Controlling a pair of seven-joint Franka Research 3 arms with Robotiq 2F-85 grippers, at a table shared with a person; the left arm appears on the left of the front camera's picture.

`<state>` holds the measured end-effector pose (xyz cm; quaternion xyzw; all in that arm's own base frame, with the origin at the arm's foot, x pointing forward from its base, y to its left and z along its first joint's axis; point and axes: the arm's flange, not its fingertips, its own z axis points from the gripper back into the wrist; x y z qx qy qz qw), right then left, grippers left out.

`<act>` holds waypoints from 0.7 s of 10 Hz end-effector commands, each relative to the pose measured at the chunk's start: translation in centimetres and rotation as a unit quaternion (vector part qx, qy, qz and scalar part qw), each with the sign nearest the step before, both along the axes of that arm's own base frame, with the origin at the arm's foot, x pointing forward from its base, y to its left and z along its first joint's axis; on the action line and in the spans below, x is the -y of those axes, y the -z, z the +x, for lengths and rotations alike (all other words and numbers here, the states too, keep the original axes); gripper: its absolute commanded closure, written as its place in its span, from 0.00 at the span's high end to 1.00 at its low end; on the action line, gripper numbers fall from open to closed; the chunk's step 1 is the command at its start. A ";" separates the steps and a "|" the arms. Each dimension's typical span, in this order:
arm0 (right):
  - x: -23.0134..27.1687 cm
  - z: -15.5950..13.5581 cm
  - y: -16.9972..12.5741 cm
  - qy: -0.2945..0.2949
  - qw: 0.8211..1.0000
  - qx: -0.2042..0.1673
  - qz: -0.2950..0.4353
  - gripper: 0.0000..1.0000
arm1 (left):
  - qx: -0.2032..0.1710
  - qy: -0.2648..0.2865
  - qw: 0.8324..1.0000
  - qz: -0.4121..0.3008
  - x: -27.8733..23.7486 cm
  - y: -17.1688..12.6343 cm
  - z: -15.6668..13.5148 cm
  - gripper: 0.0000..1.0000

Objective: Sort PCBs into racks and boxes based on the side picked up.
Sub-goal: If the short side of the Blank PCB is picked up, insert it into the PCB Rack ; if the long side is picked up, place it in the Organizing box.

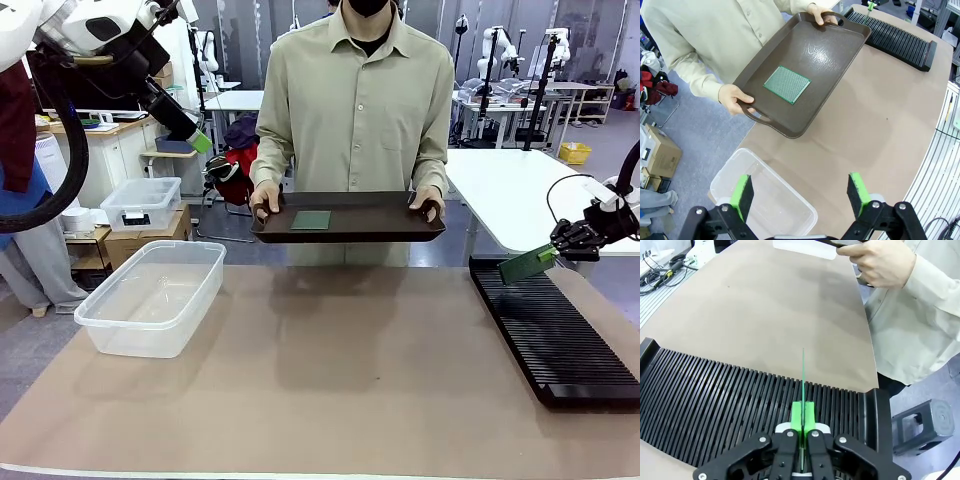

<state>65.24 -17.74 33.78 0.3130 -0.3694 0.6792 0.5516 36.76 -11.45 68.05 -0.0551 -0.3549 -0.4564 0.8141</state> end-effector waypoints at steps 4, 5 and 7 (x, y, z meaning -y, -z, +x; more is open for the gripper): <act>-0.8 -0.6 1.5 -0.018 0.999 0.007 -0.034 0.02 | -0.002 -0.001 1.000 0.000 -0.1 0.2 0.0 1.00; -0.9 -0.7 1.8 -0.020 0.999 0.003 -0.033 0.02 | -0.002 -0.001 1.000 0.000 -0.1 0.2 0.0 1.00; -1.0 -0.7 2.4 -0.023 0.999 -0.004 -0.030 0.02 | -0.002 -0.001 1.000 0.000 -0.1 0.2 0.0 1.00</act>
